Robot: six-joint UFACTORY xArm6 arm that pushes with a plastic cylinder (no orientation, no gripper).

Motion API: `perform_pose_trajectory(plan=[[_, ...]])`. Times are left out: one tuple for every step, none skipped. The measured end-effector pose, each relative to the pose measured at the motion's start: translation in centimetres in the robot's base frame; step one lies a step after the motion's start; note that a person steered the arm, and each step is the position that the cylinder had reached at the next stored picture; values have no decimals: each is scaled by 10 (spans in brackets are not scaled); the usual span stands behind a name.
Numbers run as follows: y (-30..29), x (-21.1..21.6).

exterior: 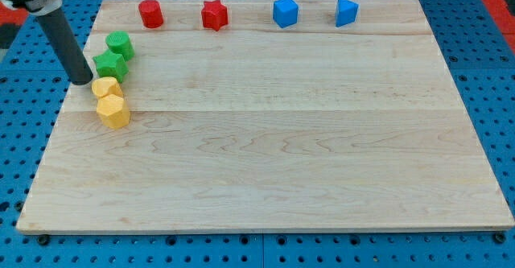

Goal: Separate yellow hexagon from yellow heart to the center left

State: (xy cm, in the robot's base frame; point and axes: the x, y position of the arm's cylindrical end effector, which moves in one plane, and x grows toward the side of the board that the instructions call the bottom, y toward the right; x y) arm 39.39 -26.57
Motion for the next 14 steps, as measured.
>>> perform_pose_trajectory(plan=[[0, 29], [-5, 72], [-13, 115], [10, 148], [47, 138], [73, 115], [113, 79], [107, 41], [86, 33], [55, 39], [46, 56], [79, 77], [115, 80], [173, 91]])
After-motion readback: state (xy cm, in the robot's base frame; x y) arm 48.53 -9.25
